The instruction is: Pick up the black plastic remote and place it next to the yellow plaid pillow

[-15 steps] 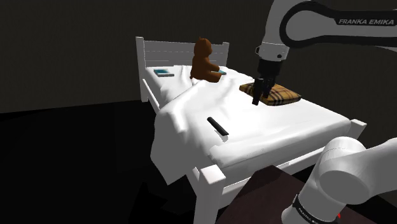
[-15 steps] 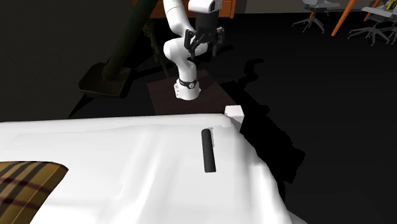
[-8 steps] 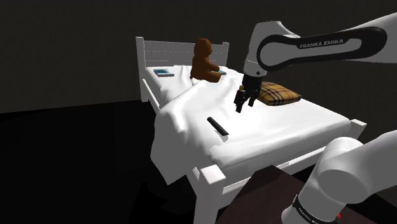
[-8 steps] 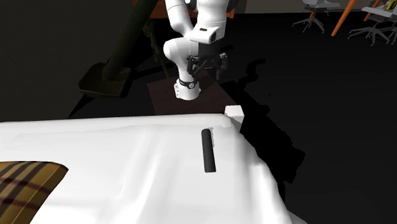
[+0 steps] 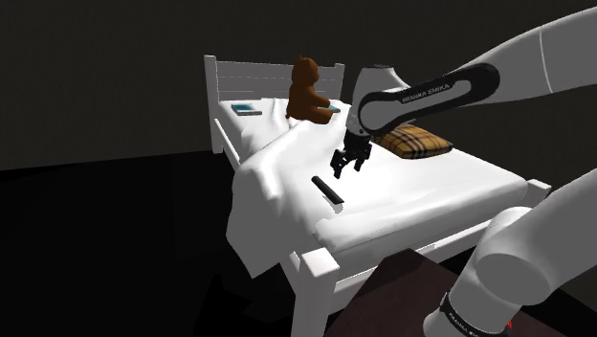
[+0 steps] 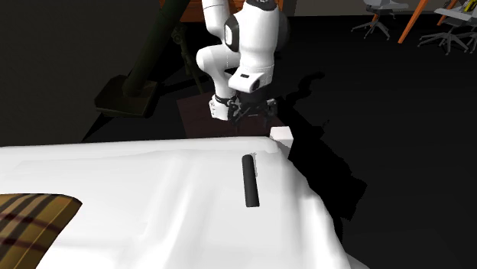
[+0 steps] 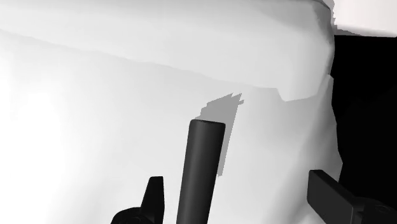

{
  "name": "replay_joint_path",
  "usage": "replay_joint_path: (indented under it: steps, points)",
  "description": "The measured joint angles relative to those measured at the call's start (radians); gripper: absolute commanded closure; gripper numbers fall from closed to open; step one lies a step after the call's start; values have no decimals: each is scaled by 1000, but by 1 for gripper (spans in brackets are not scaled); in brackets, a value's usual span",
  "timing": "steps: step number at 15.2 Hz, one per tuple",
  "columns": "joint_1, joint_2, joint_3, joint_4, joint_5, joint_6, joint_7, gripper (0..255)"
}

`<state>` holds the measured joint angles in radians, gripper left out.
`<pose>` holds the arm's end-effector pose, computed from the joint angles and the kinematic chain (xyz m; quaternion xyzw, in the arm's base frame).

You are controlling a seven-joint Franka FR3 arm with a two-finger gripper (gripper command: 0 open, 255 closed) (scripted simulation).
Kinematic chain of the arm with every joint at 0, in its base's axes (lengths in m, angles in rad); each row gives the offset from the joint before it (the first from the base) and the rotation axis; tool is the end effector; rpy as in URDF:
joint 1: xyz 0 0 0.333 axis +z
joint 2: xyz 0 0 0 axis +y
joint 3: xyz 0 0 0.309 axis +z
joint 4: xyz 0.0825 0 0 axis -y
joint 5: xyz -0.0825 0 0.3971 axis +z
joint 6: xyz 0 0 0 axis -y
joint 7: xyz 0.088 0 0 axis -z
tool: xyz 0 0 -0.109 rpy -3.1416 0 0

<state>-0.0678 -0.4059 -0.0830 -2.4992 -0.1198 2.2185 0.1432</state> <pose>0.4347 -0.0702 0.4251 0.9913 -0.1110 0.0623 0.0336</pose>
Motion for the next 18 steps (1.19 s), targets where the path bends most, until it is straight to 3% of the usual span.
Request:
replay_joint_path:
  steps: [9,18]
  points:
    - [-34,339,-21,101,-8,311,99,0]
    - [-44,492,-30,137,-4,444,114,0]
